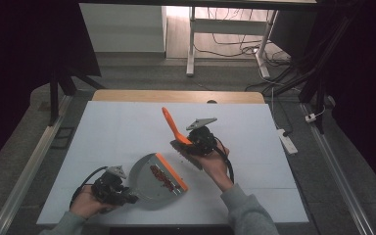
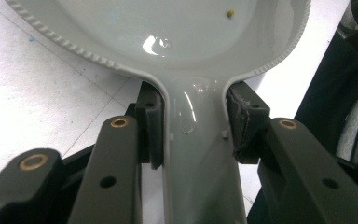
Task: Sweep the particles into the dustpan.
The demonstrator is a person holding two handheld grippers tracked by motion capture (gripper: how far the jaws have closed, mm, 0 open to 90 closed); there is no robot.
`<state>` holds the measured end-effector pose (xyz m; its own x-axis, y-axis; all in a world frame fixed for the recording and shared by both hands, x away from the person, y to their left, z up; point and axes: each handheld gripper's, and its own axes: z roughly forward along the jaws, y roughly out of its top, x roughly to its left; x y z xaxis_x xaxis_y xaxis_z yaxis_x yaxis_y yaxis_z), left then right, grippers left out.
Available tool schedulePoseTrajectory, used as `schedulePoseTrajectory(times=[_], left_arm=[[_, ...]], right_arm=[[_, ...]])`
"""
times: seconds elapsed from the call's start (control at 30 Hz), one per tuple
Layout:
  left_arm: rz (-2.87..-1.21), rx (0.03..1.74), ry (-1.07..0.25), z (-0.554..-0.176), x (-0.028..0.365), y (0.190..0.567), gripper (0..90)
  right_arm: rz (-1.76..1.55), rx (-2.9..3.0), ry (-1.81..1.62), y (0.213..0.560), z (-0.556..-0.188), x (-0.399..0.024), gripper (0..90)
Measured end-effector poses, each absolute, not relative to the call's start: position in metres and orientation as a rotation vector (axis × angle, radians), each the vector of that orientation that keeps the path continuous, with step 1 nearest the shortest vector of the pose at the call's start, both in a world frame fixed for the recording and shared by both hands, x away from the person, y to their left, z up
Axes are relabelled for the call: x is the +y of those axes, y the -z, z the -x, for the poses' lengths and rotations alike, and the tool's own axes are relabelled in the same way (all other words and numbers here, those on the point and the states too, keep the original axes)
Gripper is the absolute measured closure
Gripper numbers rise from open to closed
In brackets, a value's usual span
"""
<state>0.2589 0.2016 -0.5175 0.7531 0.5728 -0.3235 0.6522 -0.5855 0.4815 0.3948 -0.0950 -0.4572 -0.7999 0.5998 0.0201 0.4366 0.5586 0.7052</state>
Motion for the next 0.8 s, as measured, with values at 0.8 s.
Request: schedulePoseTrajectory(times=[0.8], left_arm=[[-2.360,0.926,0.179,-0.260,0.204,0.518,61.3]], right_arm=[[-0.683,2.753,-1.124,0.458,-0.362,-0.035,70.7]])
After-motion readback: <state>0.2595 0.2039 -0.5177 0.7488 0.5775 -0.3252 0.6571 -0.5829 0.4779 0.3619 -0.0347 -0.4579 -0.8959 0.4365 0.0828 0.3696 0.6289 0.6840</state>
